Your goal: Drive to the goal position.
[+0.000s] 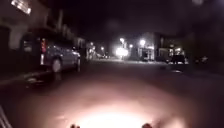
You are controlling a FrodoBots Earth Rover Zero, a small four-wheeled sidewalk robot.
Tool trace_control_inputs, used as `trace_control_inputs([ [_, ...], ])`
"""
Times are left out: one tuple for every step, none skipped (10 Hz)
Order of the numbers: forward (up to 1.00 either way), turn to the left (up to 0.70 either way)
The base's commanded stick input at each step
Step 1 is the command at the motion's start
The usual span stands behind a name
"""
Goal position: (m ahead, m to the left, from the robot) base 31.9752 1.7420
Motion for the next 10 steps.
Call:
trace_control_inputs([
  [1.00, 0.00],
  [1.00, 0.00],
  [1.00, 0.00],
  [1.00, 0.00],
  [1.00, 0.00],
  [1.00, 0.00],
  [1.00, 0.00],
  [1.00, 0.00],
  [1.00, 0.00],
  [1.00, 0.00],
])
